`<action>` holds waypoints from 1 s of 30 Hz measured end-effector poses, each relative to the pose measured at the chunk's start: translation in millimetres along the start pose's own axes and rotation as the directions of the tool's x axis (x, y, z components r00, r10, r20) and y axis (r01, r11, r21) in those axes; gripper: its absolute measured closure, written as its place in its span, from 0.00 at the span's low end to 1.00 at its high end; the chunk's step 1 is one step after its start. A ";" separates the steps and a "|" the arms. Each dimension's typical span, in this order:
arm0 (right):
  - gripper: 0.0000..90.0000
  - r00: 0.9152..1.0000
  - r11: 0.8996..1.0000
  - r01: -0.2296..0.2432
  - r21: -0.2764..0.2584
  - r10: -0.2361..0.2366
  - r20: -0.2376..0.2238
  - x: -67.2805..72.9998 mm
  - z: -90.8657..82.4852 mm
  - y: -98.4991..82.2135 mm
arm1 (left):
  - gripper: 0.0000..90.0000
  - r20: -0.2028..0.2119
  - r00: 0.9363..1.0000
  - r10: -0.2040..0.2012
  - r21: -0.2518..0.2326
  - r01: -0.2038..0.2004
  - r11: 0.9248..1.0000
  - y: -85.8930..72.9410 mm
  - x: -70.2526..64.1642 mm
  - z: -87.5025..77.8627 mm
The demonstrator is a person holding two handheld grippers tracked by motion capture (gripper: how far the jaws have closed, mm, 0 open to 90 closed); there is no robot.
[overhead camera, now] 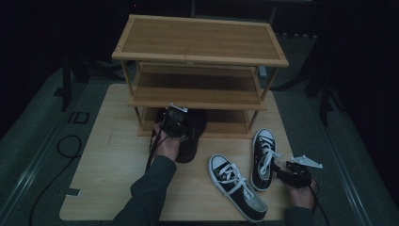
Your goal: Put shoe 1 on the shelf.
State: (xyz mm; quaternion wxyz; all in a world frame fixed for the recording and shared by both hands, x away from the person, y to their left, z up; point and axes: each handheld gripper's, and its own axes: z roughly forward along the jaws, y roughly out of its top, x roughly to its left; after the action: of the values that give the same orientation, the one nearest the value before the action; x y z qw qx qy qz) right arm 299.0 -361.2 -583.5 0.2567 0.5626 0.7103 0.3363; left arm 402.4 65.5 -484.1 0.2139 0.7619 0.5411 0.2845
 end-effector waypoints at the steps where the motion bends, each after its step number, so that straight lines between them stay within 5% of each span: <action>1: 0.44 1.000 1.000 0.000 0.000 0.000 0.000 0.0 0.0 0.0 | 0.67 0.003 1.000 0.010 0.002 -0.010 1.000 0.0 0.7 -2.5; 5: 0.44 1.000 1.000 0.001 0.000 -0.001 0.000 0.0 0.0 0.0 | 0.63 -0.003 0.999 0.044 -0.007 -0.044 0.999 -1.0 1.6 -10.1; 8: 0.44 1.000 1.000 0.000 0.000 0.000 0.001 0.1 0.0 0.0 | 0.62 0.047 0.999 0.027 -0.021 -0.026 0.999 -3.4 9.0 -19.0; 15: 0.44 1.000 1.000 0.000 0.000 0.000 0.000 0.1 0.0 0.0 | 0.63 0.095 0.994 0.062 -0.066 -0.056 0.996 -10.0 15.5 -35.0; 20: 0.44 1.000 1.000 0.000 0.000 0.000 0.001 0.2 0.0 0.0 | 0.72 0.205 0.973 0.107 -0.101 -0.087 0.991 -15.6 21.7 -44.8; 30: 0.44 1.000 1.000 -0.001 0.000 0.001 0.002 0.1 0.0 0.0 | 0.82 0.291 0.941 0.171 -0.147 -0.132 0.980 -30.0 28.3 -57.8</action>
State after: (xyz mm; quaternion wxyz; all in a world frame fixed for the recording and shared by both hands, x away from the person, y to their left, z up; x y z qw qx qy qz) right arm 299.0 -361.0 -583.5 0.2570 0.5632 0.7099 0.3358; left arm 350.0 103.0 -454.2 0.3191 0.8208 0.4227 0.2138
